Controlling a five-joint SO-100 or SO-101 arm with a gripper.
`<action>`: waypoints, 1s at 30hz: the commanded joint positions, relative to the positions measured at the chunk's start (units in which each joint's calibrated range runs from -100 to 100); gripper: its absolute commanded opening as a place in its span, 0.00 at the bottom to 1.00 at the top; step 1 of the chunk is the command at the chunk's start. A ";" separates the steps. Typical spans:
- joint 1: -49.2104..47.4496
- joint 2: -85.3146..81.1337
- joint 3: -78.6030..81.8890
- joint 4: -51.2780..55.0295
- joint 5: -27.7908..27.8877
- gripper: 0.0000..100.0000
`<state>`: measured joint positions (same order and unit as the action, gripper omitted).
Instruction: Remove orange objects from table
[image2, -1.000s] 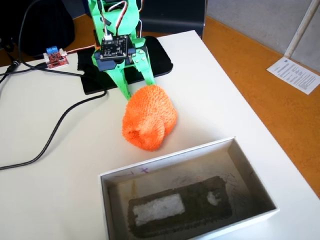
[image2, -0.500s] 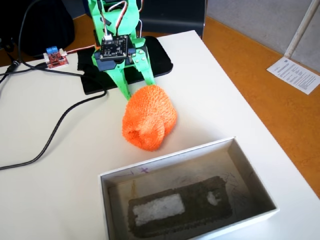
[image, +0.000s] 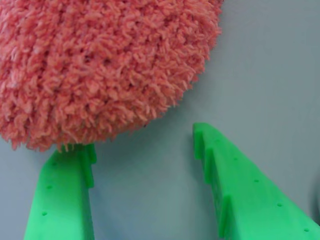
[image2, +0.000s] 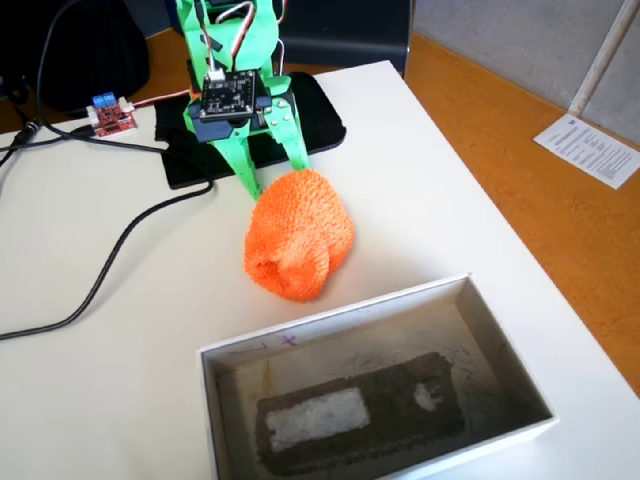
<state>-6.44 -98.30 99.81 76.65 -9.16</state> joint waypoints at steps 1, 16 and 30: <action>0.04 -0.27 -0.20 0.16 0.10 0.19; -0.77 -0.27 -0.20 0.16 0.10 0.19; -1.88 3.34 -27.04 3.81 8.50 0.20</action>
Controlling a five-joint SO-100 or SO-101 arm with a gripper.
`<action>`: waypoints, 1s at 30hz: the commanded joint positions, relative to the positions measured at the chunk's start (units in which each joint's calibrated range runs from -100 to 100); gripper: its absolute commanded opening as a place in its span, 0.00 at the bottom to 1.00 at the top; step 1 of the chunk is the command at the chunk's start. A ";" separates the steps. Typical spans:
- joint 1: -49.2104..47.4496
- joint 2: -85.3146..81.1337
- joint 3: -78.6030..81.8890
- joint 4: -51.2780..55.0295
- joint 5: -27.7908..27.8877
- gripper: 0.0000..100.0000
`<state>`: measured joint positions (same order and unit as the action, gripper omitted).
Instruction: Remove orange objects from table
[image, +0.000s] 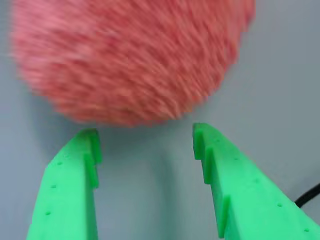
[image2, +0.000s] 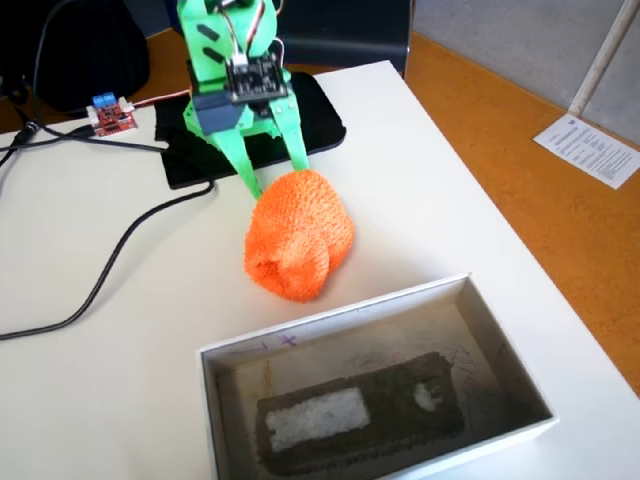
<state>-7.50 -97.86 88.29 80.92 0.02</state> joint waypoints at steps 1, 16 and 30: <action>-1.04 4.15 -19.40 -2.41 -1.76 0.20; 5.25 44.60 -30.15 -11.24 3.61 0.58; 11.61 50.98 -14.07 -25.59 8.30 0.61</action>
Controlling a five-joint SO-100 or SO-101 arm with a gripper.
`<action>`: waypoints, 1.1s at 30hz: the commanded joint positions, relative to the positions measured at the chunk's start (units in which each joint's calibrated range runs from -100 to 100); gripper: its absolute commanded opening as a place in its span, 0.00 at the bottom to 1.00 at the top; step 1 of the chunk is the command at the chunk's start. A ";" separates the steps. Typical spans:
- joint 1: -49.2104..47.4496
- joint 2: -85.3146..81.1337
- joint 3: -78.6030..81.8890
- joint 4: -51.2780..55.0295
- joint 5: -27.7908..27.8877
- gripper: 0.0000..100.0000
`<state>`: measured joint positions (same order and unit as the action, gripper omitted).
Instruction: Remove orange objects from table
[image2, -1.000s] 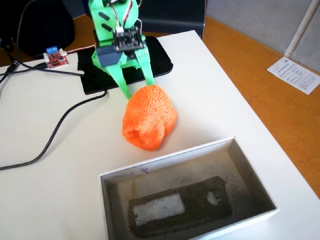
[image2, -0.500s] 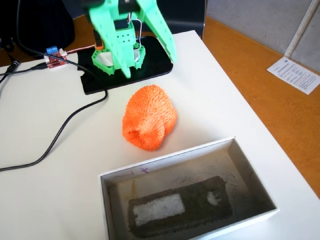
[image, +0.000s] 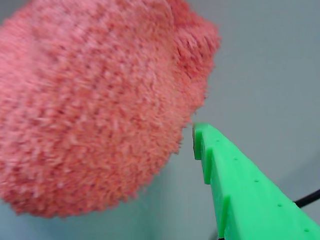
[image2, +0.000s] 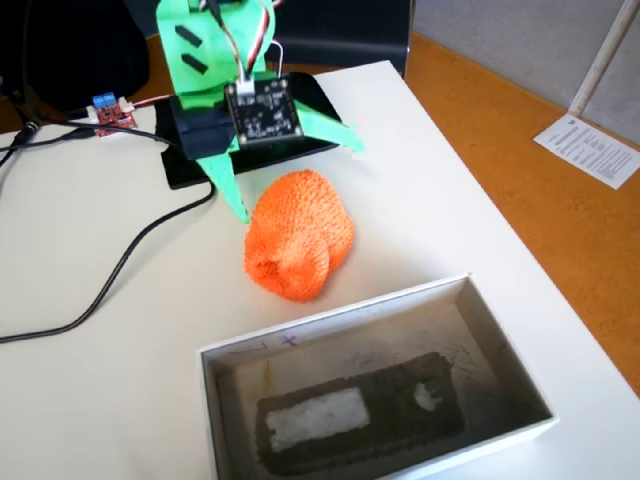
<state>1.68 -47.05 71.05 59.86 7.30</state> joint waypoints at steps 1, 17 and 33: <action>3.09 0.43 4.43 -6.23 1.17 0.61; 2.57 -1.25 5.01 -18.15 1.47 0.58; 0.50 -2.34 10.24 -29.18 -3.66 0.05</action>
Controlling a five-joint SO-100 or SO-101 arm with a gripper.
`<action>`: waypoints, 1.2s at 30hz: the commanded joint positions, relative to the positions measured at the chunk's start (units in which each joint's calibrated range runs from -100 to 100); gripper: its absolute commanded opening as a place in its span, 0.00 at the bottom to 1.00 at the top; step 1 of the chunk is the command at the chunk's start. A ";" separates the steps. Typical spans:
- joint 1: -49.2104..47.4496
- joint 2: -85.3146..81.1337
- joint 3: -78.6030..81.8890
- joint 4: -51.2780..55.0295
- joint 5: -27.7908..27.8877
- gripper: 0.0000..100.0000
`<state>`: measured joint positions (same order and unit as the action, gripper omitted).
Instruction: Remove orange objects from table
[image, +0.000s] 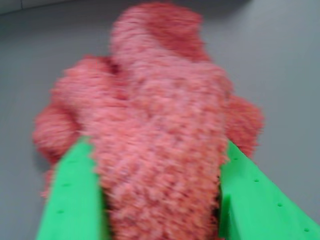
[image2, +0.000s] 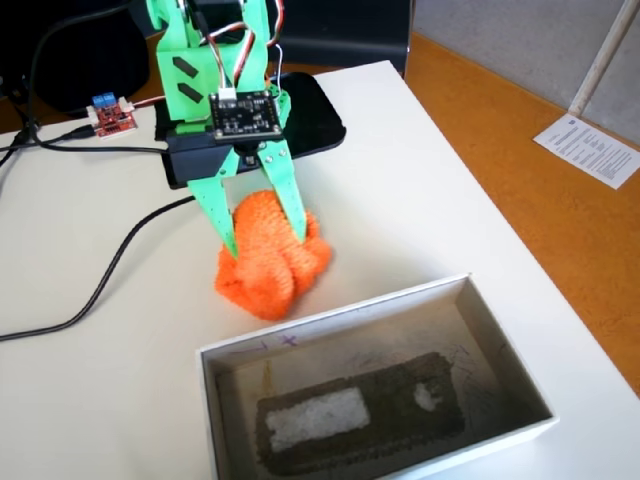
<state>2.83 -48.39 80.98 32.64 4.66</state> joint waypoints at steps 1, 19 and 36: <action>-0.94 -1.08 0.61 -2.93 -1.56 0.04; -5.82 22.50 -79.92 16.13 -7.52 0.00; -9.52 52.30 -68.19 21.31 -4.05 0.00</action>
<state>-5.70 3.84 12.88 54.69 2.32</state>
